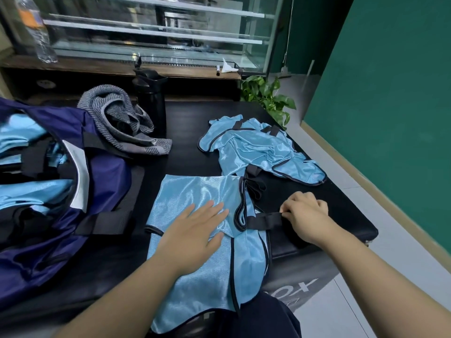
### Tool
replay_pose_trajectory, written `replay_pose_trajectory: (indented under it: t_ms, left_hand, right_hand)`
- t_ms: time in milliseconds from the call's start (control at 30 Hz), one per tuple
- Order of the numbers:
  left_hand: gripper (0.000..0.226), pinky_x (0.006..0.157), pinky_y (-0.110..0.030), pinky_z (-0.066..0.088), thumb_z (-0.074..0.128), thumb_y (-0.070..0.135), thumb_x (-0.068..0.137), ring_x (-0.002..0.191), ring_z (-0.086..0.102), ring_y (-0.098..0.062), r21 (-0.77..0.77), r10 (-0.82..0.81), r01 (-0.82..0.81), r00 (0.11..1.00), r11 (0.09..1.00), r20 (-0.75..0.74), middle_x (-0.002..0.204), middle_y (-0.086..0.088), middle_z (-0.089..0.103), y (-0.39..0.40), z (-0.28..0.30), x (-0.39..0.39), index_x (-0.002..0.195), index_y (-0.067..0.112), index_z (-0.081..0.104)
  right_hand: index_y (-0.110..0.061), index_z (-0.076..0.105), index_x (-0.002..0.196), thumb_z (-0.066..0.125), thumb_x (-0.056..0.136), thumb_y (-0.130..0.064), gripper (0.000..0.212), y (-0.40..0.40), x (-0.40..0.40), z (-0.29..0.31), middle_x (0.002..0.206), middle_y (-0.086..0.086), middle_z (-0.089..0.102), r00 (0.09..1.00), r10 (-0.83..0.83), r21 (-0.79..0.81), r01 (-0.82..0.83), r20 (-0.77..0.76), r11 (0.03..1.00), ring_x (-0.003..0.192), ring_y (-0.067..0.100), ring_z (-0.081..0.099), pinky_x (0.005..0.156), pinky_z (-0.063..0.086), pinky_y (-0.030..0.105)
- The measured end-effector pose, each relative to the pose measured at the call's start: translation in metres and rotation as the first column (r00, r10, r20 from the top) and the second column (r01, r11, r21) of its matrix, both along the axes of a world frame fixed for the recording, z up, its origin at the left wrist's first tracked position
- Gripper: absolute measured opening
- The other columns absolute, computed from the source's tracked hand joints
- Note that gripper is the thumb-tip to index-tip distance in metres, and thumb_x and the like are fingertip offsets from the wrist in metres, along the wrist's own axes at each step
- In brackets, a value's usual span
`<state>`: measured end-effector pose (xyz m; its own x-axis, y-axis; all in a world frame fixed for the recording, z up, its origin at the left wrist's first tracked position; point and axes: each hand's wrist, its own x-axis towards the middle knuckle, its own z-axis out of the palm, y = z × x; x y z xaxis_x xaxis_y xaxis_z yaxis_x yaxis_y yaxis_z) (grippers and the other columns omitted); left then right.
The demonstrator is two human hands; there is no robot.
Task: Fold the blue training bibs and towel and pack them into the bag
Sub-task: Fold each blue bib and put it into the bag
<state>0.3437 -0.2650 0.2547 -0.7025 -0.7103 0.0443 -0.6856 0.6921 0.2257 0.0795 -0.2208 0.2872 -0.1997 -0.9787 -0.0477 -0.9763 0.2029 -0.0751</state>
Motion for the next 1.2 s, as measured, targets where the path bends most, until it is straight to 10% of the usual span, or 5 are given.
replay_pose_trajectory:
  t_ms: [400, 833, 1200]
  left_hand:
    - [0.074, 0.114, -0.024, -0.014, -0.011, 0.056, 0.080, 0.138, -0.014, 0.007, 0.001, 0.010, -0.010, 1.000, 1.000, -0.027, 0.156, 0.023, -0.001, 0.000, -0.002, 0.000, 0.150, 0.040, 0.008]
    - [0.074, 0.111, -0.020, -0.013, -0.010, 0.056, 0.080, 0.134, -0.013, 0.011, 0.043, 0.023, -0.020, 0.998, 0.999, -0.058, 0.156, 0.023, 0.004, 0.000, 0.001, 0.000, 0.149, 0.041, 0.012]
    - [0.080, 0.110, -0.022, -0.014, -0.013, 0.059, 0.073, 0.146, -0.003, -0.004, 0.056, 0.008, -0.007, 1.000, 0.998, -0.014, 0.159, 0.017, 0.006, 0.000, 0.008, -0.003, 0.146, 0.048, 0.019]
  right_hand:
    - [-0.028, 0.058, 0.111, 0.045, 0.084, -0.001, 0.040, 0.005, 0.046, 0.021, 0.120, -0.013, 0.051, 0.978, 0.150, -0.199, -0.120, 0.143, 0.973, 0.117, 0.012, 0.034, 0.089, 0.018, 0.027]
    - [-0.033, 0.050, 0.086, 0.061, 0.090, -0.042, 0.015, 0.008, 0.051, 0.019, 0.085, -0.016, 0.057, 0.923, 0.106, -0.062, -0.089, 0.369, 0.994, 0.088, 0.004, 0.052, 0.087, 0.022, 0.027]
    - [-0.033, 0.054, 0.104, 0.059, 0.089, -0.037, 0.017, 0.010, 0.034, 0.012, 0.105, -0.012, 0.046, 0.991, 0.065, -0.079, -0.056, 0.115, 0.995, 0.113, 0.015, 0.040, 0.082, 0.022, 0.030]
